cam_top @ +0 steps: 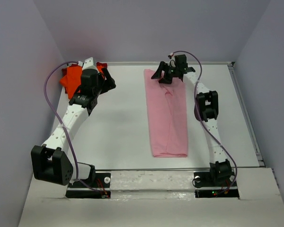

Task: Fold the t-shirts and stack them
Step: Fold the tshirt

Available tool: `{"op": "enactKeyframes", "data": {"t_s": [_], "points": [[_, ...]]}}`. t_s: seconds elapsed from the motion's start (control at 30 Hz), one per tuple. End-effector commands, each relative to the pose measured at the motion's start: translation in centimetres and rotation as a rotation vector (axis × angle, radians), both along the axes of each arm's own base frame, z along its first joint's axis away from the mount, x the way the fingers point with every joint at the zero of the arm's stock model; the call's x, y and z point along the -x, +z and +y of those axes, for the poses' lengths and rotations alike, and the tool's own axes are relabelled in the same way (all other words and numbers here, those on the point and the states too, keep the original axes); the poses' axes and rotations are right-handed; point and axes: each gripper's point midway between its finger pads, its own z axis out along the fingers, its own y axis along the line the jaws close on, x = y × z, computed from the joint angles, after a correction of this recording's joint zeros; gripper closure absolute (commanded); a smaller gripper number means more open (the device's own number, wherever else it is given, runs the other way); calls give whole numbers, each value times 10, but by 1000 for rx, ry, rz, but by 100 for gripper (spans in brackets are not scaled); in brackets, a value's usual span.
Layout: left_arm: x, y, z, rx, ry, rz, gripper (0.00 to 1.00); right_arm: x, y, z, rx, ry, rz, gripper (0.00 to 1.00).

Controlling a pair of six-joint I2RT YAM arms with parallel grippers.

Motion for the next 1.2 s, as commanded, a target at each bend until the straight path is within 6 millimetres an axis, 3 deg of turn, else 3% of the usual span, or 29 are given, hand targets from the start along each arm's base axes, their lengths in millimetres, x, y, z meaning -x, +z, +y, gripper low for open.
{"op": "enactKeyframes", "data": {"t_s": [0.0,0.03,0.1,0.13,0.2,0.23,0.27,0.33,0.37,0.4,0.43,0.47,0.5,0.53,0.57,0.6,0.63,0.67,0.7,0.73,0.77,0.83,0.93,0.97,1.0,1.17], "points": [[-3,6,-5,2,-21,-28,16,-3,41,10,-9,40,-103,16],[-3,6,-5,3,-23,-29,16,-3,72,8,-4,37,-161,16],[-4,5,-5,3,-22,-25,16,-1,107,5,0,31,-222,16],[-4,3,-5,2,-22,-22,16,5,143,2,5,21,-273,16],[-4,3,-6,5,-26,-20,16,15,166,-4,32,25,-314,16],[-4,3,-6,6,-26,-21,16,26,174,2,68,23,-322,16],[-4,3,-6,4,-25,-22,16,43,195,-1,119,36,-375,16],[-4,4,-6,4,-25,-23,16,60,204,-5,218,-1,-407,16],[-4,3,-6,4,-26,-21,16,77,208,6,251,18,-425,16],[-4,3,-7,5,-29,-21,16,102,212,1,308,34,-449,15],[-4,3,-7,5,-29,-21,16,108,210,-6,385,-10,-458,15],[-4,3,-8,11,-35,-20,16,136,227,1,419,24,-508,15],[-4,2,-10,15,-41,-18,16,150,219,0,455,41,-501,15],[-4,1,-11,17,-49,-16,16,165,185,-13,554,34,-442,15],[-3,1,-12,21,-54,-16,16,181,175,-15,589,46,-430,16],[-4,1,-13,24,-56,-14,16,206,184,-13,602,81,-466,17],[-4,1,-13,26,-58,-14,16,214,176,-31,696,20,-459,18],[-4,1,-15,32,-67,-13,16,235,141,-40,746,36,-404,18],[-4,1,-16,35,-71,-14,16,249,134,-44,762,48,-404,18],[-4,1,-17,36,-74,-13,16,267,142,-44,778,43,-443,18],[-4,0,-17,37,-75,-12,16,287,118,-50,817,68,-399,18],[-4,0,-17,40,-74,-13,16,310,107,-55,877,81,-392,18],[-3,-1,-24,56,-107,-6,16,362,83,-56,1019,149,-383,18],[-3,0,-24,55,-107,-9,16,366,75,-64,1048,139,-353,18],[-3,-1,-24,56,-110,-6,16,386,62,-55,1068,197,-354,19],[-3,-4,-23,51,-102,-2,16,427,40,-48,1177,273,-341,18]]}}
